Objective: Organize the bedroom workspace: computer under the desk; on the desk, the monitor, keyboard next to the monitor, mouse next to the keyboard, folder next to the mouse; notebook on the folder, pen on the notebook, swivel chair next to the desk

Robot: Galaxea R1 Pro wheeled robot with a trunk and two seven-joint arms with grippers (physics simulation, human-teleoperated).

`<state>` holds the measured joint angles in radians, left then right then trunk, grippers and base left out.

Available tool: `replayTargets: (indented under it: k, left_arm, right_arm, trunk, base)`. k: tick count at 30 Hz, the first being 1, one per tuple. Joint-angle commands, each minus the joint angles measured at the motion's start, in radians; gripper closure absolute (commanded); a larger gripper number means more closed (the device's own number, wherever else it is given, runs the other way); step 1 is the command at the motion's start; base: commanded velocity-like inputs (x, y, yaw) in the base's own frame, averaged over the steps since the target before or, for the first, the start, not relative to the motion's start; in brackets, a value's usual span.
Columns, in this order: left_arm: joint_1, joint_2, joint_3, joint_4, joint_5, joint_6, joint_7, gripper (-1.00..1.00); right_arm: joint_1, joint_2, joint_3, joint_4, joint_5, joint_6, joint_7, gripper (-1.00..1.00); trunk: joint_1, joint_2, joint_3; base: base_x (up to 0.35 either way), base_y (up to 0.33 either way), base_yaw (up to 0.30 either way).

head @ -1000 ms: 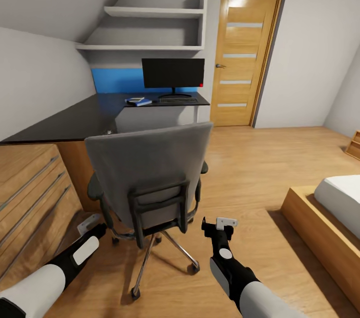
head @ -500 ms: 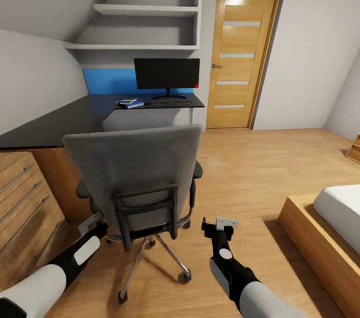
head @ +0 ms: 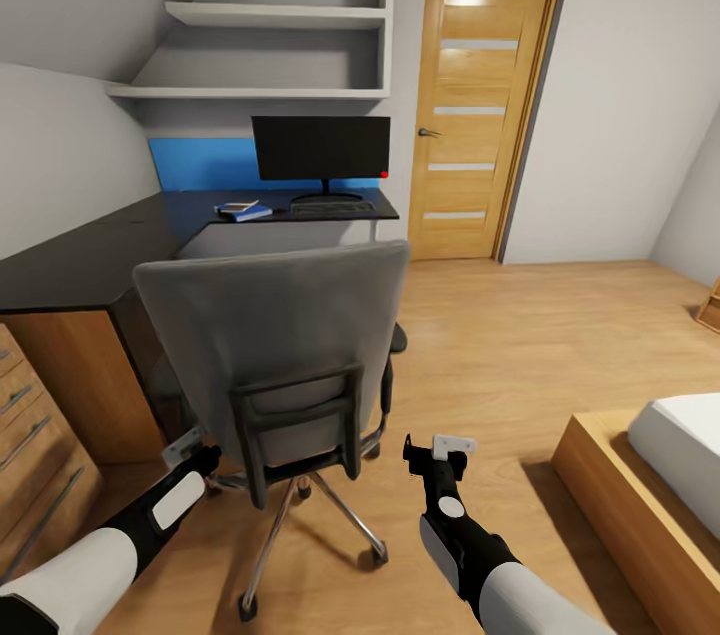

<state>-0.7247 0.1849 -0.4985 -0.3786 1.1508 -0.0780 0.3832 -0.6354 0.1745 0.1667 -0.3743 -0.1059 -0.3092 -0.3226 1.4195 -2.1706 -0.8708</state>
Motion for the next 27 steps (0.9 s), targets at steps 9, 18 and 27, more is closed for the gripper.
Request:
replayTargets:
  k: [9,18,27]
  left_arm:
    - [-0.001,-0.007,-0.009,-0.003,0.006,-0.005,0.005,-1.0]
    - [-0.001,-0.008,-0.056,-0.003,0.006,-0.005,0.003,-1.0]
    - [-0.001,-0.008,-0.087,-0.005,0.006,-0.005,0.001,-1.0]
  right_arm:
    - [-0.001,0.0,0.007,0.002,-0.009,-0.005,-0.006,-1.0]
    - [-0.001,0.0,0.008,0.002,-0.009,-0.005,-0.006,-1.0]
    - [-0.001,0.0,0.008,0.002,-0.009,-0.005,-0.006,-1.0]
  trunk:
    - [0.0,0.0,-0.001]
    - [0.0,0.0,-0.001]
    - [0.0,0.0,-0.001]
  base:
    - [0.282,-0.131,0.0]
    - [0.314,-0.027,0.0]
    - [-0.048,0.0,0.0]
